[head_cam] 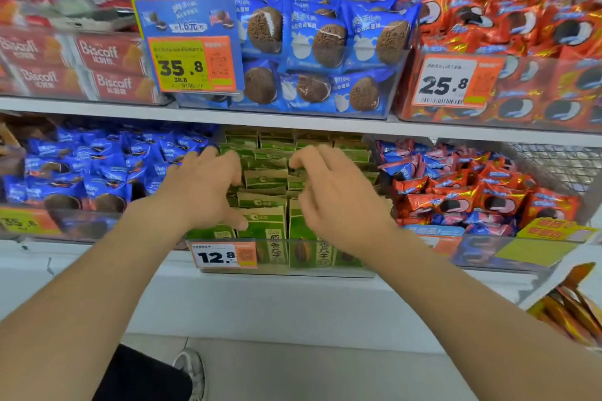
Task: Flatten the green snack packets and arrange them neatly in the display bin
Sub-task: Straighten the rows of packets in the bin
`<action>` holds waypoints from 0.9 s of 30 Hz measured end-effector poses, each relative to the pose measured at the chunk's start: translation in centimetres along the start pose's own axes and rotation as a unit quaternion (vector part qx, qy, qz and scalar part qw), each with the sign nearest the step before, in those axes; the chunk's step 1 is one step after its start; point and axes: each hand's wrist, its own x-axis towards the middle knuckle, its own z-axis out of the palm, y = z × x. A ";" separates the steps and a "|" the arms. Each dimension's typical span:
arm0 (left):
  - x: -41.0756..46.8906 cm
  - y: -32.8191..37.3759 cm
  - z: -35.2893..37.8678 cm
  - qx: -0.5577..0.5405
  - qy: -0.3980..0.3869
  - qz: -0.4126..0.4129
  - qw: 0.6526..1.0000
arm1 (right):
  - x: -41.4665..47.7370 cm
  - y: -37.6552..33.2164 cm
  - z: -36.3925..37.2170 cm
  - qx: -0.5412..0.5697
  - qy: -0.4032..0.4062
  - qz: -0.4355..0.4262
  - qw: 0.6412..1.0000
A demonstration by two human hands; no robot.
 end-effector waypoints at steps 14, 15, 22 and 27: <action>2.5 -3.2 0.6 0.016 0.168 -0.045 0.985 | 3.8 -1.3 5.2 -0.093 -0.131 0.014 0.987; 2.9 -2.8 0.8 0.032 0.167 -0.052 0.984 | 3.4 -1.3 5.2 -0.099 -0.136 -0.018 0.986; 3.2 -1.7 3.3 0.084 0.148 -0.058 0.984 | 2.3 -0.9 6.4 -0.191 -0.052 0.002 0.980; 0.8 -1.5 3.0 0.059 0.159 -0.040 0.985 | 1.1 -0.7 4.5 -0.110 -0.077 -0.063 0.989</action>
